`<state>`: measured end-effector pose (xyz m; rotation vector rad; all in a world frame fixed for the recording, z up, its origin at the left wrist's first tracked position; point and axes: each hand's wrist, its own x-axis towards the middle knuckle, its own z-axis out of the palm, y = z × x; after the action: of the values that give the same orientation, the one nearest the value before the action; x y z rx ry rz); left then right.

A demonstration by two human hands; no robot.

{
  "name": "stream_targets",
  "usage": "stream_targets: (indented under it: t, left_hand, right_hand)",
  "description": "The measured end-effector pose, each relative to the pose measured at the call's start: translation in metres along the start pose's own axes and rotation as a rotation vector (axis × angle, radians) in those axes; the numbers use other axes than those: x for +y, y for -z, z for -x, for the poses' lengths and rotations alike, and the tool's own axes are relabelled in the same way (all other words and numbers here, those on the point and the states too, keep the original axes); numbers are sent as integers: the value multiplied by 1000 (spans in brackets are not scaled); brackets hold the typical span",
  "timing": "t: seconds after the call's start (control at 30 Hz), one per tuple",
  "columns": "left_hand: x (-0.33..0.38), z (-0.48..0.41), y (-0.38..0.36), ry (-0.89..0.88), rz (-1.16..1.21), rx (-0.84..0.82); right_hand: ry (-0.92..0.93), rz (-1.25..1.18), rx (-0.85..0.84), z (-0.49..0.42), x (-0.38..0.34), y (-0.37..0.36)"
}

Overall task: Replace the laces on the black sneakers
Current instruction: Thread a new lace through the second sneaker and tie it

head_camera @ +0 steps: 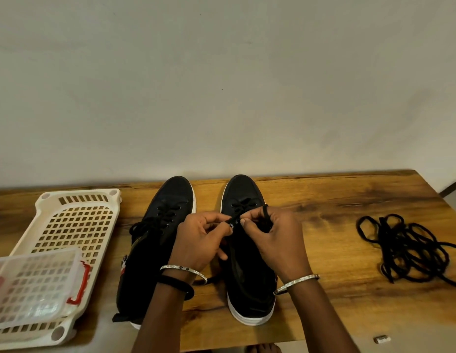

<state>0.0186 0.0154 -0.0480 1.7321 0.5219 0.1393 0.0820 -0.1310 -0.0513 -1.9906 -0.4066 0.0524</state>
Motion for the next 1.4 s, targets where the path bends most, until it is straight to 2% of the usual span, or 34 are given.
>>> stream_targets:
  t: [0.23, 0.43, 0.5, 0.63, 0.8, 0.93, 1.1, 1.17, 1.3, 1.37, 1.4]
  left_hand:
    - [-1, -1, 1, -4, 20, -4]
    - [-5, -1, 0, -30, 92, -4]
    - [-7, -1, 0, -57, 93, 0]
    - [-10, -1, -4, -124, 31, 13]
    - [-10, -2, -8, -182, -45, 52]
    - [-8, -3, -11, -217, -108, 103]
    - [0, -3, -8, -342, 15, 361]
    - [4, -4, -5, -348, 93, 417]
    - [24, 0, 3, -169, 722, 302]
    - [25, 1, 10, -119, 796, 285]
    - [23, 1, 14, -124, 701, 304]
  right_hand:
    - [26, 179, -8, -3, 2, -8]
    - [43, 230, 3, -4, 3, -9]
    - [26, 171, -7, -5, 5, -5]
    - [-102, -103, -58, -6, 5, 4]
    - [-154, -255, -38, -5, 8, 3]
    - [-165, -398, -97, -5, 10, 4]
    - [-273, -749, -62, -4, 5, 10]
    - [-277, -783, -96, -5, 5, 12]
    - [-223, -597, -112, -6, 8, 11]
    - [-237, -574, -72, -7, 10, 12]
    - [-252, -582, -48, -8, 11, 14]
